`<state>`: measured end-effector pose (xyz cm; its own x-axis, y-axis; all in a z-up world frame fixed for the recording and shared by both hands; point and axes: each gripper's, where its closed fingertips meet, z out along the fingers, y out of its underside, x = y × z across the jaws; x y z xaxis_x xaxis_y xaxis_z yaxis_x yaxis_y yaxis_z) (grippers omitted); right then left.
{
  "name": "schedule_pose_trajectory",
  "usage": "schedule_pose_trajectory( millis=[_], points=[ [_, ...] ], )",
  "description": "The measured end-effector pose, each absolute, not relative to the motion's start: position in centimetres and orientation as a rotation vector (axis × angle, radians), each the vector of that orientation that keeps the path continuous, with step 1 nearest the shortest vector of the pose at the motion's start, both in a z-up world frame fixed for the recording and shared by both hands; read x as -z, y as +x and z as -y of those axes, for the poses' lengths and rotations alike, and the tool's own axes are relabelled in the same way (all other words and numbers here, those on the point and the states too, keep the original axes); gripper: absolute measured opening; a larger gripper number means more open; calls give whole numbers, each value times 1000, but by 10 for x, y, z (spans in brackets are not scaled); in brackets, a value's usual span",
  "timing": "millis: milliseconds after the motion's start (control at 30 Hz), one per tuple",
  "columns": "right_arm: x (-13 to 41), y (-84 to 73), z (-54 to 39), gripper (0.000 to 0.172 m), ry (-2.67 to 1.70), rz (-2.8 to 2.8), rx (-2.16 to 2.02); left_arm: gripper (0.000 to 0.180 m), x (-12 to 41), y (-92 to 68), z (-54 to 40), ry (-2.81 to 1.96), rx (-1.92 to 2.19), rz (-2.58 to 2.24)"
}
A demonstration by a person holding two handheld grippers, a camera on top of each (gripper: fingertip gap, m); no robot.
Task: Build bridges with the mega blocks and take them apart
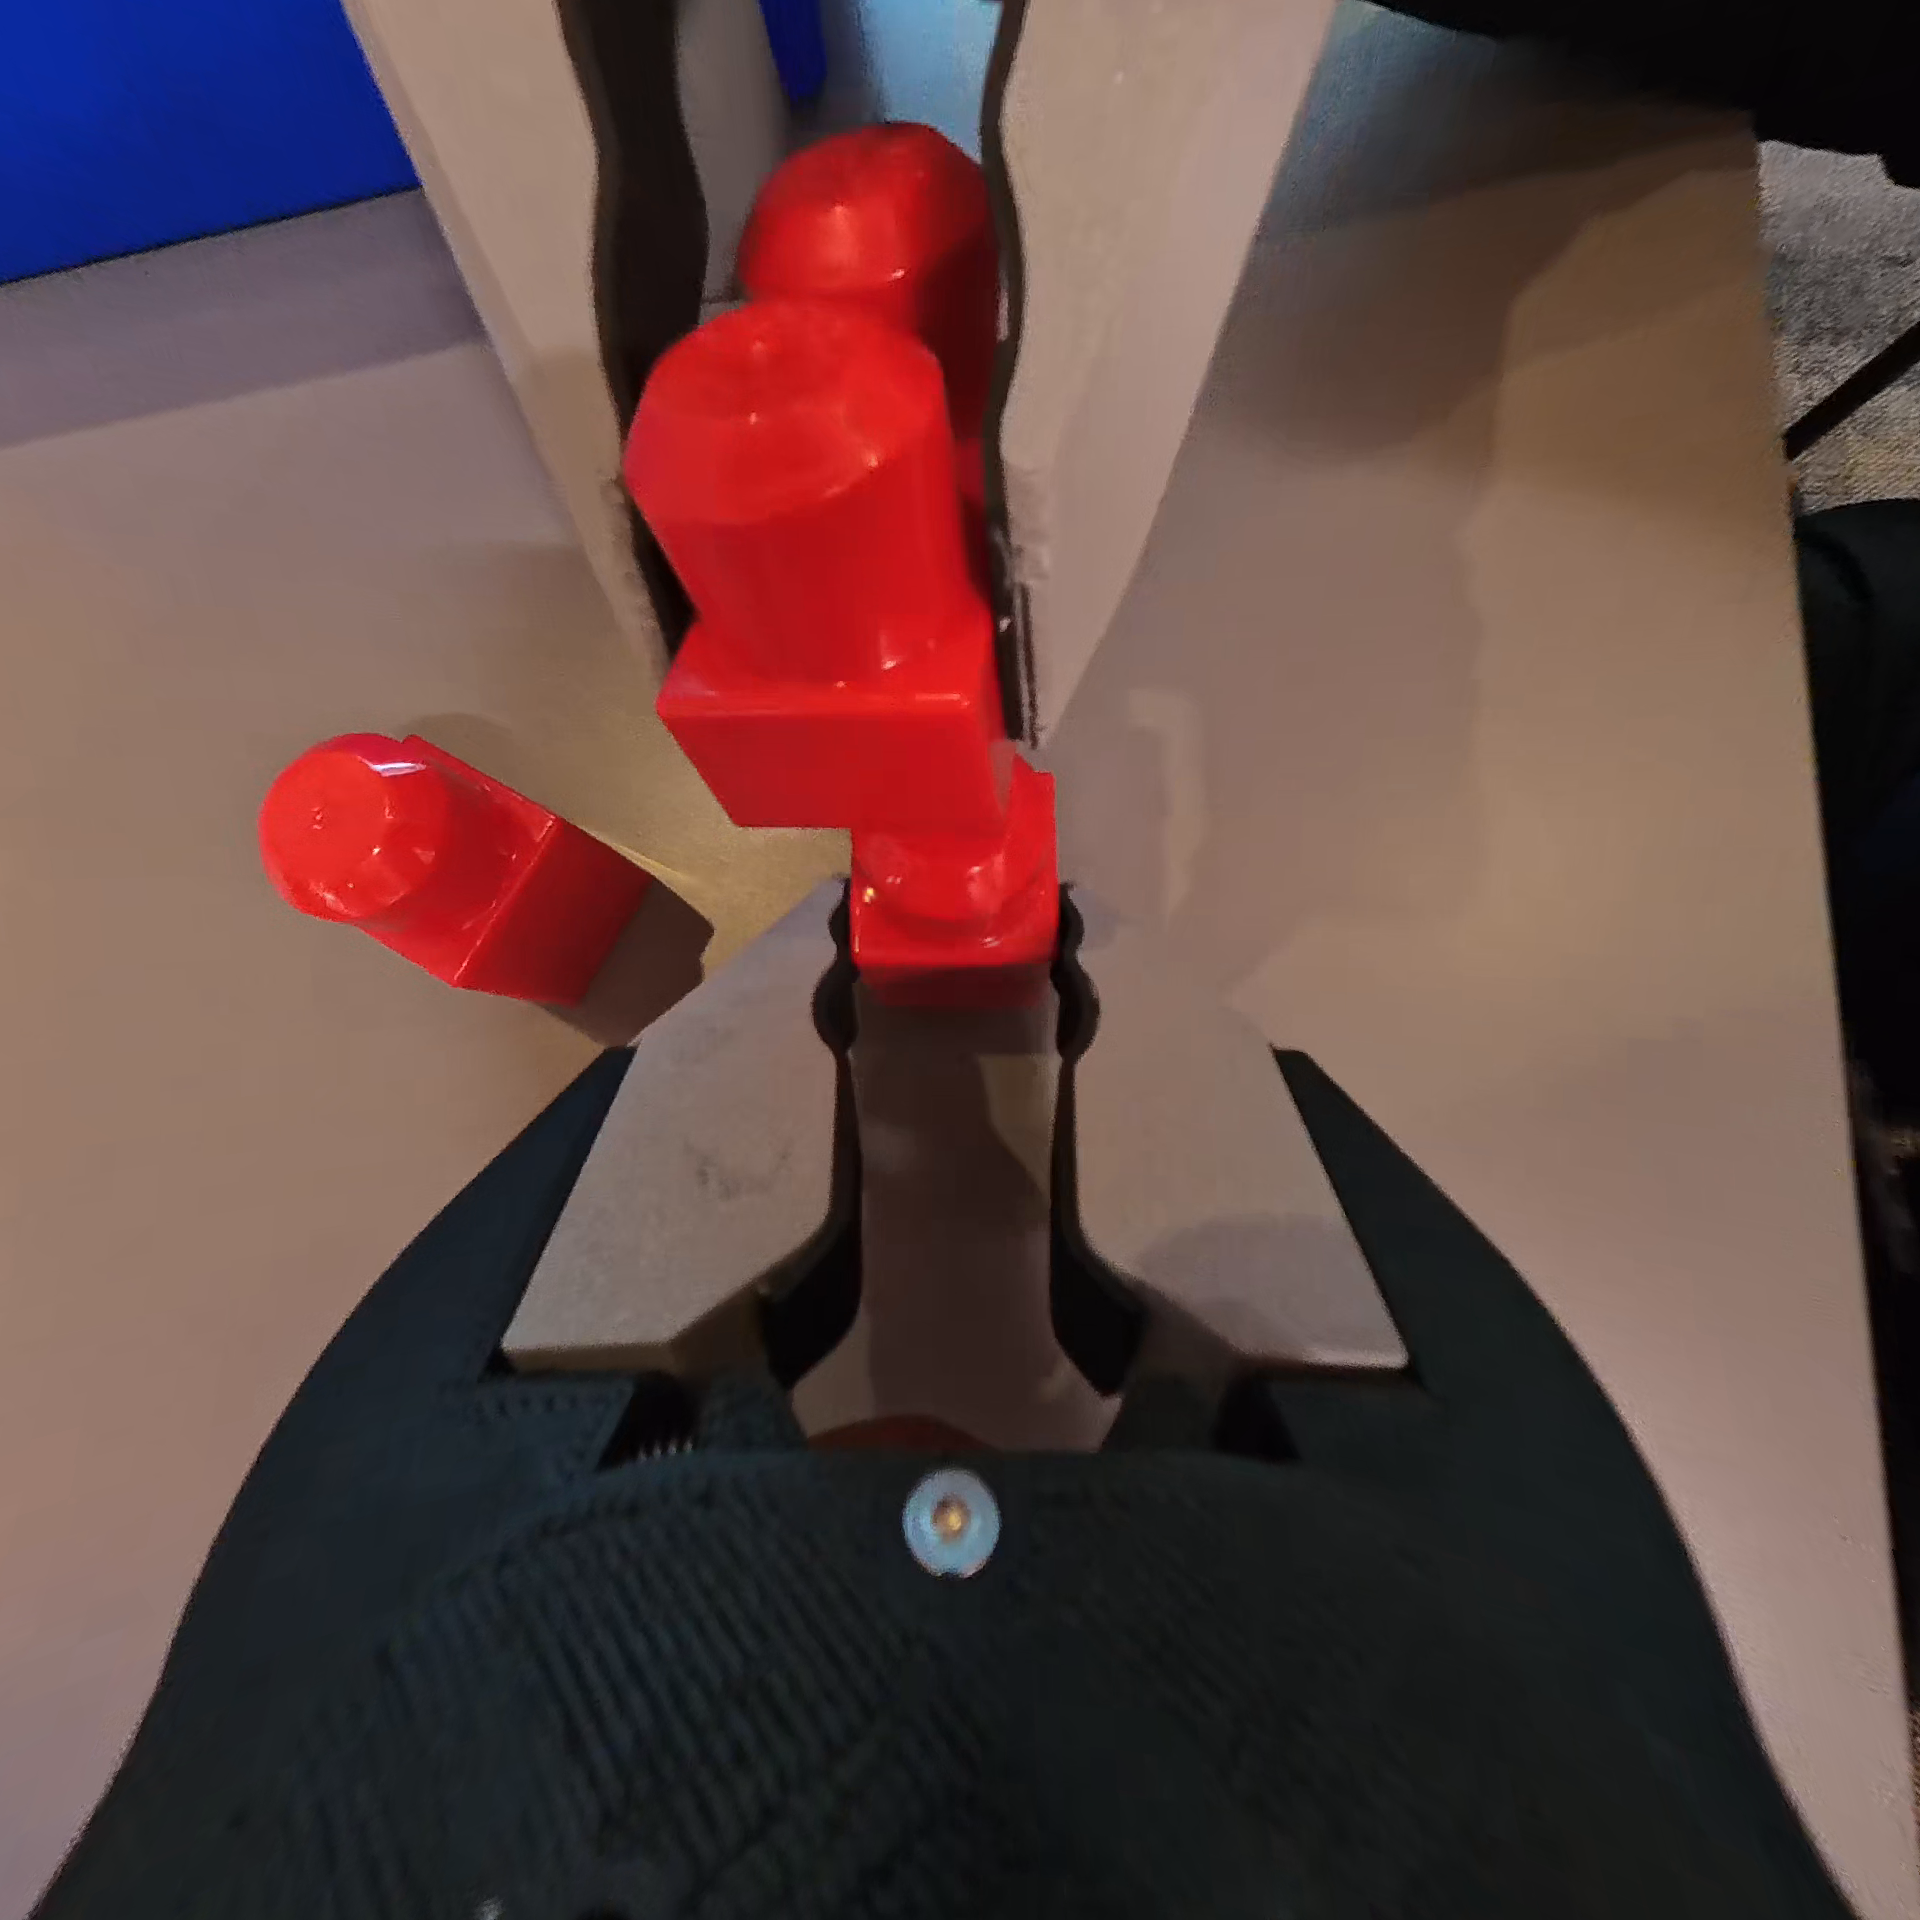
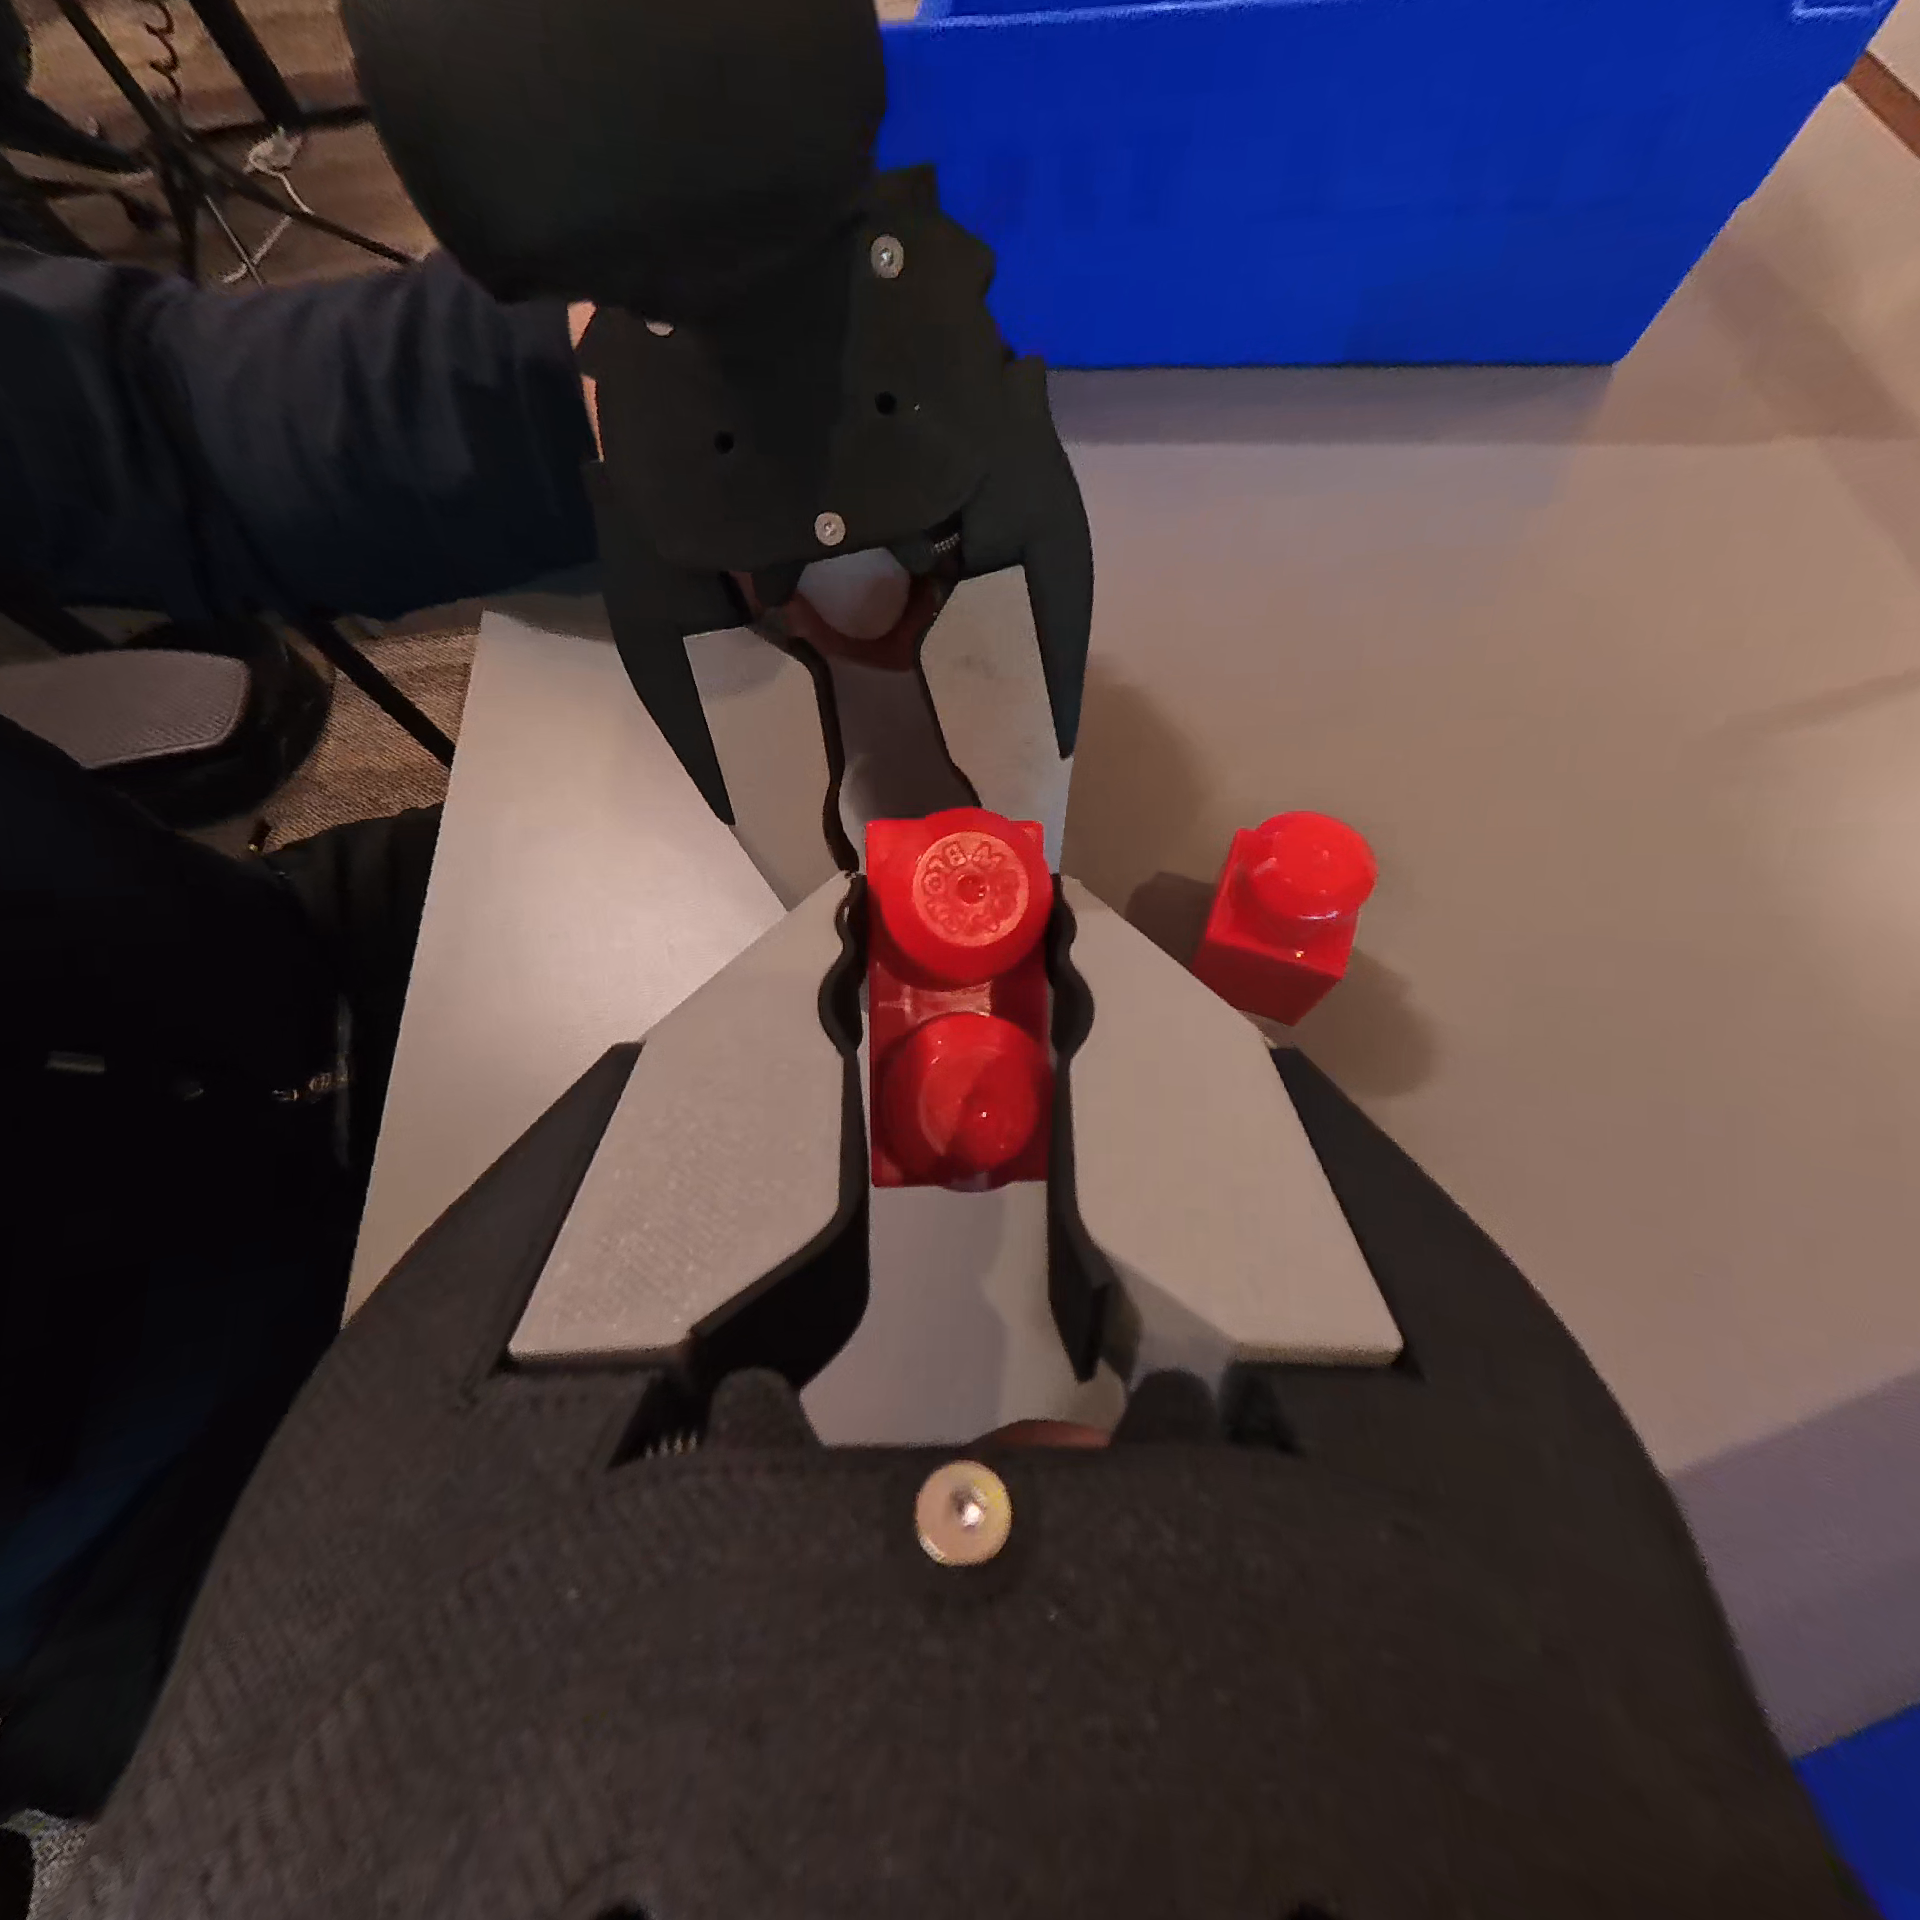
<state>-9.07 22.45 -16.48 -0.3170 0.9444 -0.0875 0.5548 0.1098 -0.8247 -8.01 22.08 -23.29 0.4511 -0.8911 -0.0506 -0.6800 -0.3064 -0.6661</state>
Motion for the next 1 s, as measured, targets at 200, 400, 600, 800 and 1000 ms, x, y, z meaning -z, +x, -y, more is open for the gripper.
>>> schedule_pose_trajectory(
  millis=[200,400,600,800,1000],
  points=[
    [159,-90,-225,30,-1435,1905,-1113,38,237,-84,-228,-2078,439,-1268],
    [156,-88,-225,30,-1432,1895,-1129,47,238,-85,-225,-2097,533,-1227],
    [155,-88,-224,30,-1424,1896,-1137,50,237,-79,-223,-2038,596,-1243],
    [152,-87,-225,30,-1421,1877,-1146,34,237,-81,-228,-2024,536,-1239],
    [154,-84,-225,30,-1430,1899,-1140,34,235,-81,-228,-2032,533,-1219]
  ],
)
